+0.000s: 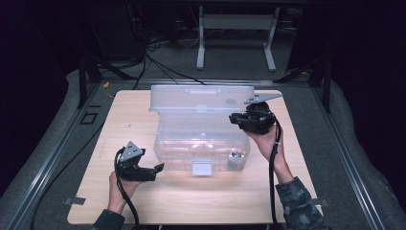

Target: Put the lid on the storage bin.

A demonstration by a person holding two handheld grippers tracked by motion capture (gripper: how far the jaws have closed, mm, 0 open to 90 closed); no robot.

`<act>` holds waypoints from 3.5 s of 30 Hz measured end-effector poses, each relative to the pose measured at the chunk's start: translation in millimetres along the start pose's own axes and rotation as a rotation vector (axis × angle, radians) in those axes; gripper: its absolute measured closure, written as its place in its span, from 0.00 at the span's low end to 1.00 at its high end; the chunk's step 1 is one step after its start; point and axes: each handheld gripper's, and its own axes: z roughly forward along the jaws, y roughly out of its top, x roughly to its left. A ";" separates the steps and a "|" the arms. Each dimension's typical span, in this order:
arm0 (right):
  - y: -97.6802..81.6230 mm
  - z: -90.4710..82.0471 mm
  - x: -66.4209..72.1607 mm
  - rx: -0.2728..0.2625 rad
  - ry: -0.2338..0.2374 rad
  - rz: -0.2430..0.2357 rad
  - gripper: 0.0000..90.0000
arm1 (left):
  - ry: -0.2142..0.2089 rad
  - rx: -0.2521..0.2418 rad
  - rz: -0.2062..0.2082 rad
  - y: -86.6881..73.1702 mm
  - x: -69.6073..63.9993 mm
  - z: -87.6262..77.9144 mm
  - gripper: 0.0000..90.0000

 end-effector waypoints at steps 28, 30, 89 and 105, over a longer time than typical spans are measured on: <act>-36.0 -8.2 10.5 0.038 0.030 0.013 0.91 | -0.048 0.027 -0.009 -6.2 0.0 26.4 0.27; -39.9 -10.5 8.9 0.030 0.026 0.023 0.91 | -0.050 0.034 -0.007 -6.6 -0.6 27.9 0.28; -60.5 -12.7 8.8 0.090 0.018 0.069 0.75 | -0.058 -0.100 -0.017 65.4 -0.6 -27.2 0.72; -60.2 -15.9 35.4 0.051 0.020 0.006 0.76 | -0.080 -0.093 -0.015 65.4 -0.8 -26.4 0.72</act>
